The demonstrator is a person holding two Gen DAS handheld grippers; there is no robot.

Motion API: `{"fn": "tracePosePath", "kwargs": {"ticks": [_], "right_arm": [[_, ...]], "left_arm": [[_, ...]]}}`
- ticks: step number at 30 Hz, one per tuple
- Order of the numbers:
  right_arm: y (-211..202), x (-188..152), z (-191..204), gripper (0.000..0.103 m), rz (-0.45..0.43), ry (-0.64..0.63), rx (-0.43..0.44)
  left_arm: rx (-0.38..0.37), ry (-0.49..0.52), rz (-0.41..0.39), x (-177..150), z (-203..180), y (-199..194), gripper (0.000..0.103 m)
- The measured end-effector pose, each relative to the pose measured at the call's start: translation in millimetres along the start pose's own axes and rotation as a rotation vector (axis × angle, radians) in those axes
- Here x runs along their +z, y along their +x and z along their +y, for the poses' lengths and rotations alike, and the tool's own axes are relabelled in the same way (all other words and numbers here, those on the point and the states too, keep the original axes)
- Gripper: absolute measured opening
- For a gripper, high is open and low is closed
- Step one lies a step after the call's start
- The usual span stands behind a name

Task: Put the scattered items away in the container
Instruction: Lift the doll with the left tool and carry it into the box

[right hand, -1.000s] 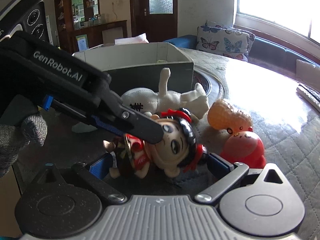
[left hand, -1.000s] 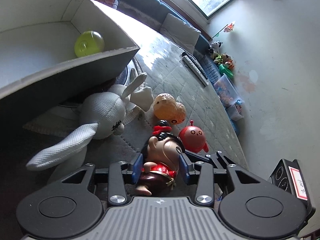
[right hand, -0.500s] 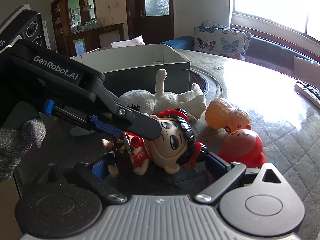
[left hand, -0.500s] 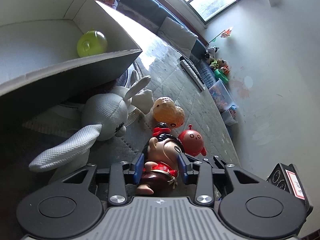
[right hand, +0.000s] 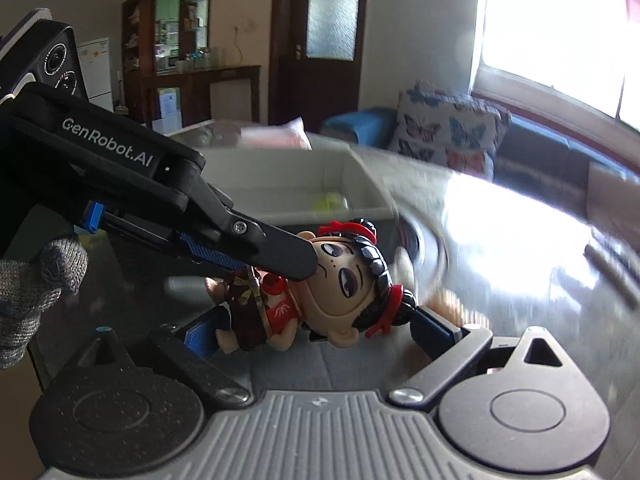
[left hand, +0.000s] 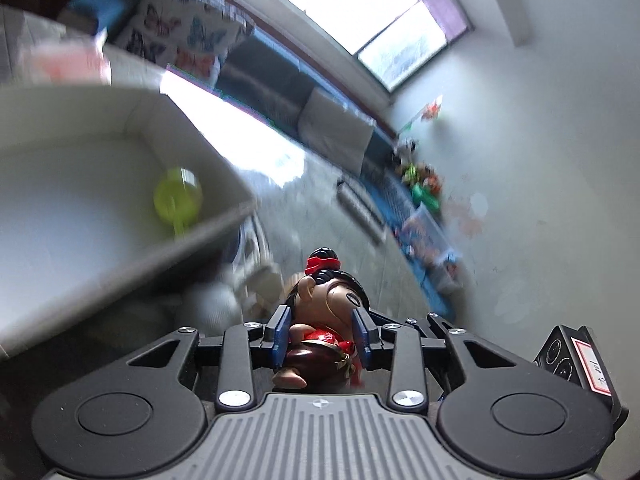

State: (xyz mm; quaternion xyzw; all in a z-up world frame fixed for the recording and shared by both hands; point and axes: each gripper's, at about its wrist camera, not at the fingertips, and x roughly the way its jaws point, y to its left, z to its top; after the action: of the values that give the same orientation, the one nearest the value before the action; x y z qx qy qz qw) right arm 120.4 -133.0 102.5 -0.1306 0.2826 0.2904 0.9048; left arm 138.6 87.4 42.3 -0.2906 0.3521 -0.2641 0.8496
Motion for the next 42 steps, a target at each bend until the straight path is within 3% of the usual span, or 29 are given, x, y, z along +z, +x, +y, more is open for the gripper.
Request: {"fn": "tracePosePath", "kwargs": {"ticks": [7, 14, 27, 42], "right_arm": [[32, 55, 10, 0.098, -0.031, -0.085, 0.036], [81, 85, 21, 0.098, 0.020, -0.125, 0.080], [164, 86, 32, 0.098, 0.169, -0.206, 0.147], [182, 88, 34, 0.098, 0.224, -0.282, 0.130]], "left_arm": [[0.023, -0.038, -0.099, 42, 22, -19, 0.037], [0.046, -0.120, -0.114, 72, 62, -8, 0.037], [0.107, -0.272, -0.062, 84, 129, 14, 0.039], [0.146, -0.438, -0.004, 82, 153, 35, 0.040]]}}
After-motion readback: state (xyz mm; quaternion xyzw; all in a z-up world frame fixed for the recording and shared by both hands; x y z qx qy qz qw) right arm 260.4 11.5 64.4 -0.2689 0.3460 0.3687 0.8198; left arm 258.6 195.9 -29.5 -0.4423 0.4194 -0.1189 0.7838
